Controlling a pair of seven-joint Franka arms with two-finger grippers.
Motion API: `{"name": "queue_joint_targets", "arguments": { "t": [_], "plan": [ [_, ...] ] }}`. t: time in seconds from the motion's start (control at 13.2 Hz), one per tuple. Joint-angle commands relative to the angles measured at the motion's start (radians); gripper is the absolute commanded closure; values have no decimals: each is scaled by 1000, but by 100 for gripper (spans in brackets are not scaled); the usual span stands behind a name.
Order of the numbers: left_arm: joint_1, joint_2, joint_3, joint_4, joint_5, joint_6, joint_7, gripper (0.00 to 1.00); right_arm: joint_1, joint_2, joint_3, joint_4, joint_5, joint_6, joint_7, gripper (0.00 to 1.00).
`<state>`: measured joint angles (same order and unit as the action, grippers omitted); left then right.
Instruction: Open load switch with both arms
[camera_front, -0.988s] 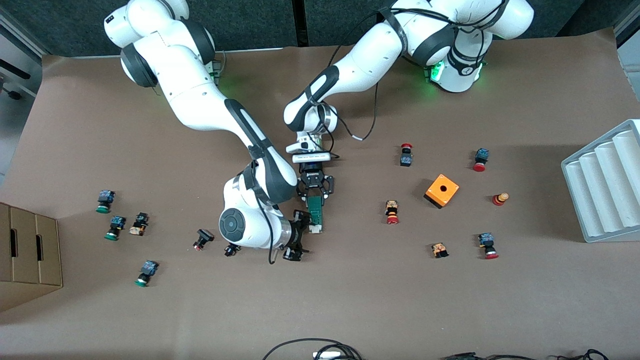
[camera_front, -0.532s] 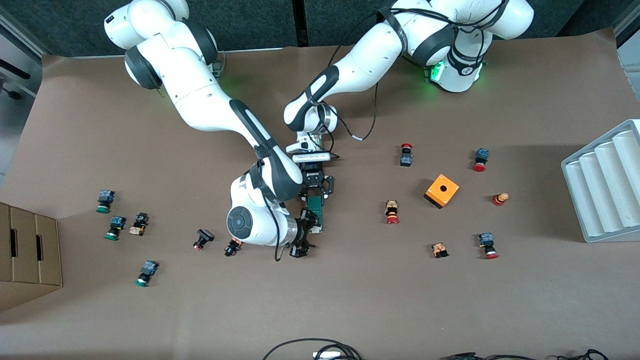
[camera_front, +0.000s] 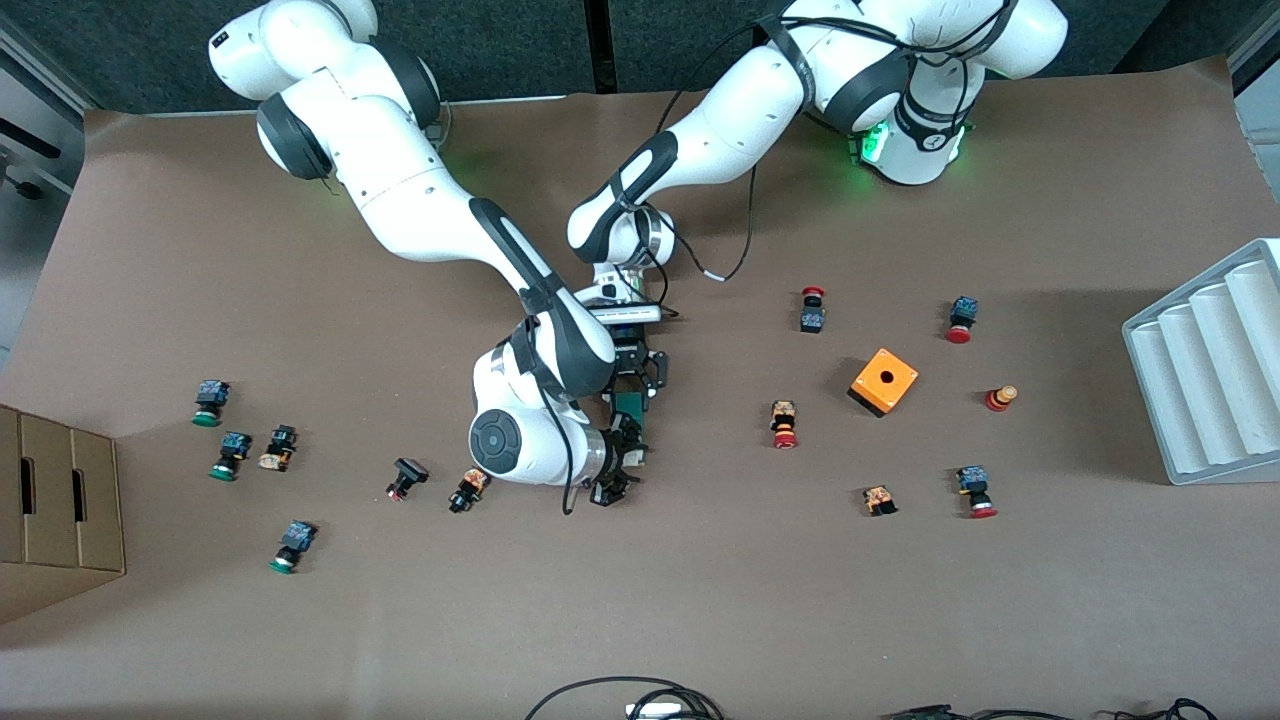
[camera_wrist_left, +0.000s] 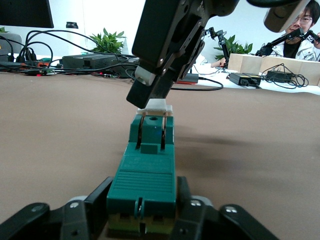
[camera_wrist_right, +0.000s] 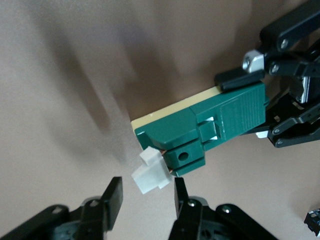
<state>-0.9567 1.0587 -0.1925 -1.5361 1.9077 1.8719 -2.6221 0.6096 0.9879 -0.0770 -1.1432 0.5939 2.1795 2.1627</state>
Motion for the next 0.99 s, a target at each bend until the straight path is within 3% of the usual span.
{"name": "queue_joint_targets", "arguments": {
  "t": [0.0, 0.3, 0.91],
  "plan": [
    [3, 76, 1, 42, -7, 61, -32, 44, -1, 9, -4, 26, 27, -26, 9, 52],
    [4, 76, 1, 42, -7, 61, -30, 50, -1, 3, -4, 11, 26, -24, 9, 59],
    [7, 76, 1, 42, -7, 66, 81, 49, -4, -25, -3, -24, 12, -24, -1, 63]
  ]
}}
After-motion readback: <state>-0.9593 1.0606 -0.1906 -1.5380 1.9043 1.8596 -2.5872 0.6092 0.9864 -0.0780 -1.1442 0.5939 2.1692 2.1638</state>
